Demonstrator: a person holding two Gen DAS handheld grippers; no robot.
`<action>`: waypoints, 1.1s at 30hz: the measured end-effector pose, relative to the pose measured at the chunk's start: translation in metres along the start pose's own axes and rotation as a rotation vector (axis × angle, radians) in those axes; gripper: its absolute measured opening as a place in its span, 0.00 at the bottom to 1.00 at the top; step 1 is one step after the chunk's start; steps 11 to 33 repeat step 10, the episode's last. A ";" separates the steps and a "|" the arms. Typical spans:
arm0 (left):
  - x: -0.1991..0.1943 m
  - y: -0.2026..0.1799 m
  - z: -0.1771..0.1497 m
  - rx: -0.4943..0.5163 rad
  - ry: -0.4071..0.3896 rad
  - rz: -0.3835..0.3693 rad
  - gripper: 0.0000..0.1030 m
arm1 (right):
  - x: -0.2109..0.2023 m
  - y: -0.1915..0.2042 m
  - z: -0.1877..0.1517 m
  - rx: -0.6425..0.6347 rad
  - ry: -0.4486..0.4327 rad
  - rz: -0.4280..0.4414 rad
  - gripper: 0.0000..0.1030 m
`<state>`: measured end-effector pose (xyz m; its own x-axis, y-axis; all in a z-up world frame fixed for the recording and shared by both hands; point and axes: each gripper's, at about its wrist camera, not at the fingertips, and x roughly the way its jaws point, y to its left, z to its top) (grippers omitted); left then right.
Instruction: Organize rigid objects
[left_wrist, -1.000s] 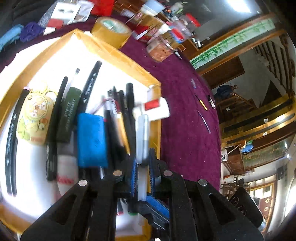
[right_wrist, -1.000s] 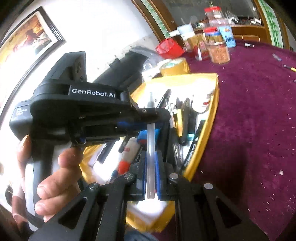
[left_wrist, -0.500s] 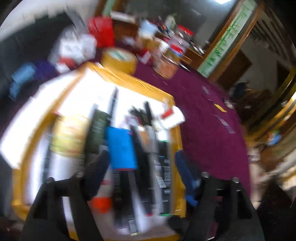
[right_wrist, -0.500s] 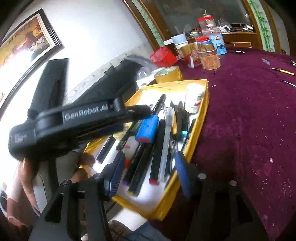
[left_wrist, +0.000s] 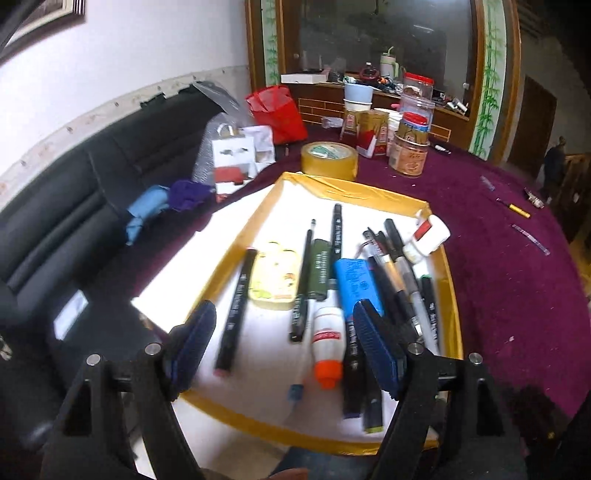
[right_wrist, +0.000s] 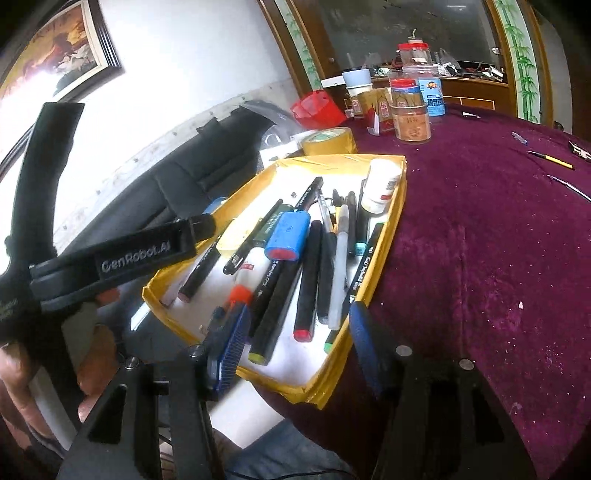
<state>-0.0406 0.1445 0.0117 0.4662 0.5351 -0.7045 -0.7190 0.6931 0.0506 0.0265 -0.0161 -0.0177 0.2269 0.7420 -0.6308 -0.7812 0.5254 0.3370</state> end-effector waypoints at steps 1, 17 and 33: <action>-0.001 0.001 -0.001 0.005 -0.001 0.009 0.75 | 0.000 0.001 0.000 -0.003 0.001 -0.004 0.49; -0.004 0.002 -0.008 0.024 -0.019 0.038 0.78 | 0.004 0.009 -0.001 -0.024 0.016 -0.021 0.50; -0.004 0.002 -0.008 0.024 -0.019 0.038 0.78 | 0.004 0.009 -0.001 -0.024 0.016 -0.021 0.50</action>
